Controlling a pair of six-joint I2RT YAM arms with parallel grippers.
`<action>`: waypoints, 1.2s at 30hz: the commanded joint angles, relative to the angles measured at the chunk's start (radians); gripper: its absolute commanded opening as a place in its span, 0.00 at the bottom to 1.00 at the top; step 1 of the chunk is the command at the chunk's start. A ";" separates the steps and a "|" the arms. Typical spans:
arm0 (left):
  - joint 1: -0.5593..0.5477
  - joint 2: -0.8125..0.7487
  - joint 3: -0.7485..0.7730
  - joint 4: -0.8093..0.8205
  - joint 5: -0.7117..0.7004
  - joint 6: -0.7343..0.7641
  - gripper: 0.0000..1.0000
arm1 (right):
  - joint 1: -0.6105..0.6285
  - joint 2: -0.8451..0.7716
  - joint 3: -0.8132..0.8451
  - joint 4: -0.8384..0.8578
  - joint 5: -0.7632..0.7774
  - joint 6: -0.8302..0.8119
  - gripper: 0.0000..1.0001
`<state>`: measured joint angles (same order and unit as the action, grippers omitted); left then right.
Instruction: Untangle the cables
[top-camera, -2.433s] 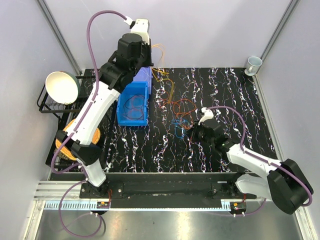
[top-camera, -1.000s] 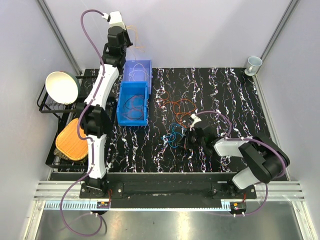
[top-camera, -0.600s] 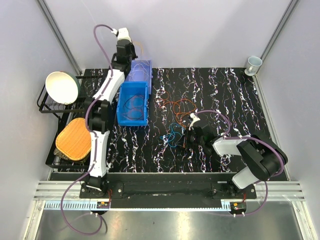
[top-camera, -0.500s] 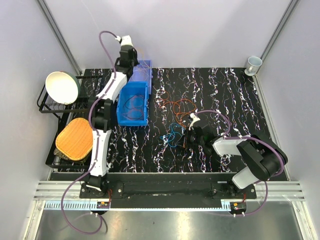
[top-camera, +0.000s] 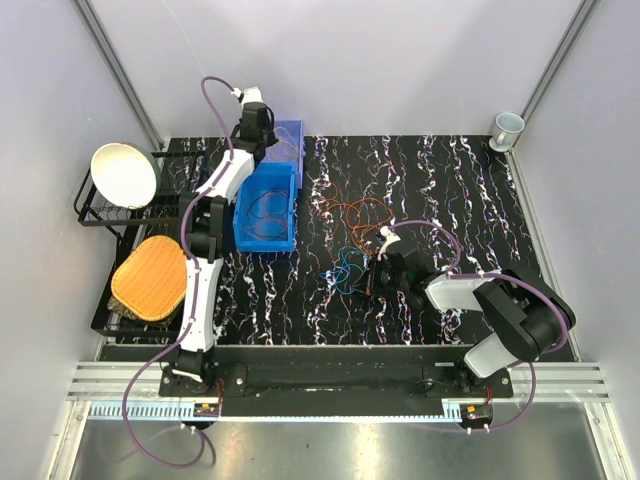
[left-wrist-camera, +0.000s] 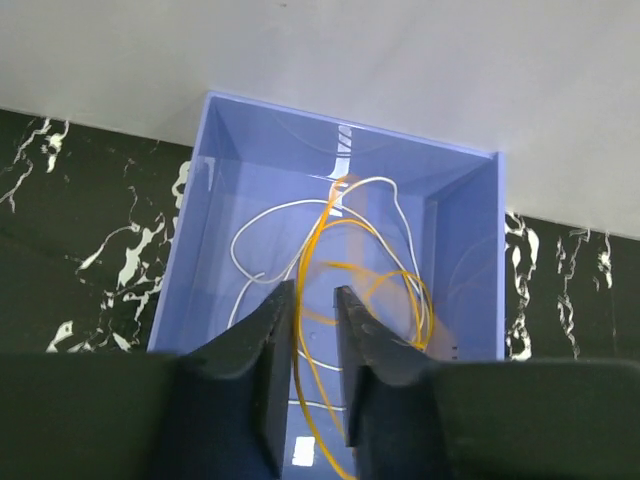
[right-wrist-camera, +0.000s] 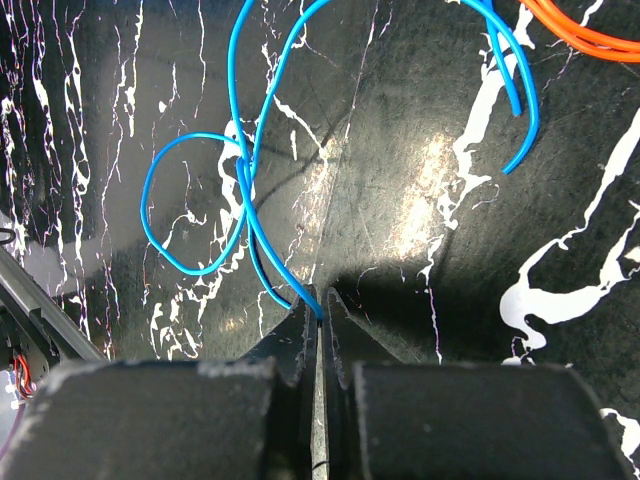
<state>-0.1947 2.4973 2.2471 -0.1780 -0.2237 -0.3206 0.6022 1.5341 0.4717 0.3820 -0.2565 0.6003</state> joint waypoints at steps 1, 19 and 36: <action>0.003 -0.098 0.008 0.054 0.119 0.005 0.58 | 0.008 -0.022 0.027 0.023 0.000 -0.005 0.00; -0.146 -0.791 -0.470 -0.189 0.009 0.039 0.99 | 0.008 -0.143 0.080 -0.115 0.042 -0.031 0.00; -0.644 -1.407 -1.334 0.096 -0.010 0.038 0.87 | 0.007 -0.405 0.423 -0.614 0.118 -0.194 0.00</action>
<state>-0.8074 1.1843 0.9756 -0.2565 -0.2276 -0.3141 0.6025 1.1698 0.8349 -0.1188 -0.1585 0.4416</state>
